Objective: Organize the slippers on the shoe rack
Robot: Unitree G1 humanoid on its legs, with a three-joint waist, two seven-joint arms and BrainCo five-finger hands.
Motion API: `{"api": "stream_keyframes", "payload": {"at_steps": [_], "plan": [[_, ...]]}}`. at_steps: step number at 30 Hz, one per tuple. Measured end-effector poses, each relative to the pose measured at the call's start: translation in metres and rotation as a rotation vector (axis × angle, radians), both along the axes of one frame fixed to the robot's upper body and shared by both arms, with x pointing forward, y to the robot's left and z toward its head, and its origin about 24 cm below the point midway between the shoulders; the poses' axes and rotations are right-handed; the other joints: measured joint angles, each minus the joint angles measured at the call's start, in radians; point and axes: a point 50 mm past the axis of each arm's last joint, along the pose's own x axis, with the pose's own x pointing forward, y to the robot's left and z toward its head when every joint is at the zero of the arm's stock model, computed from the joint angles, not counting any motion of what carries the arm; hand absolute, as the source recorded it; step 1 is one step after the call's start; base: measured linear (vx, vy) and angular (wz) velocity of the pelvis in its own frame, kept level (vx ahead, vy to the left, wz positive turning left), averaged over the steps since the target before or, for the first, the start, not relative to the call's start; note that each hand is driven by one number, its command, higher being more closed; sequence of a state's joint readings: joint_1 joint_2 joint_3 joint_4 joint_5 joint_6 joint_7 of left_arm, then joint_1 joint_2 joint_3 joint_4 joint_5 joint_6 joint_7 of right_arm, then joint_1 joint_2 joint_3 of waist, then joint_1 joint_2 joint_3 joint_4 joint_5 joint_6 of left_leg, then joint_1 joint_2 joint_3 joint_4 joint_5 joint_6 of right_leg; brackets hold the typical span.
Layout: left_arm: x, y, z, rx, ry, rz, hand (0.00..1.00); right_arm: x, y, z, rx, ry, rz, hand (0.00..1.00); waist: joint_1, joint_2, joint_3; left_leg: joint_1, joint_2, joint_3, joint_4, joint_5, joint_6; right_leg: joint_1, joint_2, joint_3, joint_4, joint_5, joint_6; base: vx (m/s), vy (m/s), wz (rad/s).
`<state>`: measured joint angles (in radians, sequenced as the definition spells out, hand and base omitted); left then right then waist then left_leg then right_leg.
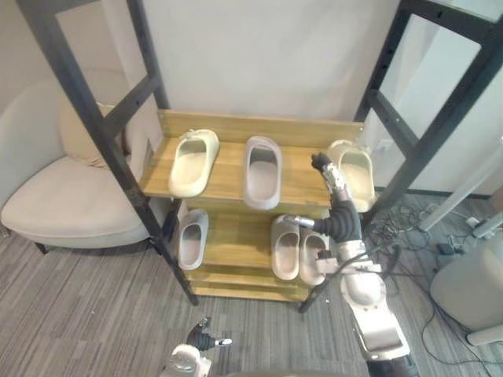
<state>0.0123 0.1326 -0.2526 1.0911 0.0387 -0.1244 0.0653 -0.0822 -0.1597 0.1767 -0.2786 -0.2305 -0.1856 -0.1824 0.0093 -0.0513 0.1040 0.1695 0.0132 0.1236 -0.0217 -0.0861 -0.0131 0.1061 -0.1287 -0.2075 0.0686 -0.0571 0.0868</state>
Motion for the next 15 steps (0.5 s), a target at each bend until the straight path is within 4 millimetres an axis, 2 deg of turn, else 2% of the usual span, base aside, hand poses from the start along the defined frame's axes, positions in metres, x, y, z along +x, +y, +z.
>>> {"api": "stream_keyframes", "payload": {"at_steps": [4,9,15], "plan": [[0.001,0.001,0.0,-0.003,0.0,-0.004,0.0,0.028,-0.004,0.0,-0.015,0.026,-0.064,0.0,0.006,-0.006,0.0,-0.003,-0.007,-0.005,-0.011,0.005,0.001,-0.001,0.0,-0.007,-0.007,0.0,0.0,0.03,-0.014,0.06],[0.005,0.0,0.002,-0.008,-0.019,-0.007,0.0,0.061,-0.02,0.004,-0.036,0.069,-0.181,0.0,0.021,-0.004,0.002,-0.029,-0.008,-0.03,-0.008,0.006,0.0,-0.01,0.002,-0.037,-0.029,0.001,0.001,0.06,-0.042,0.15],[0.008,-0.001,0.004,-0.014,-0.037,-0.009,0.0,0.087,-0.035,0.01,-0.095,0.106,-0.273,0.0,0.03,0.002,0.017,-0.037,-0.007,-0.046,-0.009,0.006,0.0,-0.004,0.004,-0.05,-0.04,0.001,0.0,0.03,-0.041,0.07]]}}
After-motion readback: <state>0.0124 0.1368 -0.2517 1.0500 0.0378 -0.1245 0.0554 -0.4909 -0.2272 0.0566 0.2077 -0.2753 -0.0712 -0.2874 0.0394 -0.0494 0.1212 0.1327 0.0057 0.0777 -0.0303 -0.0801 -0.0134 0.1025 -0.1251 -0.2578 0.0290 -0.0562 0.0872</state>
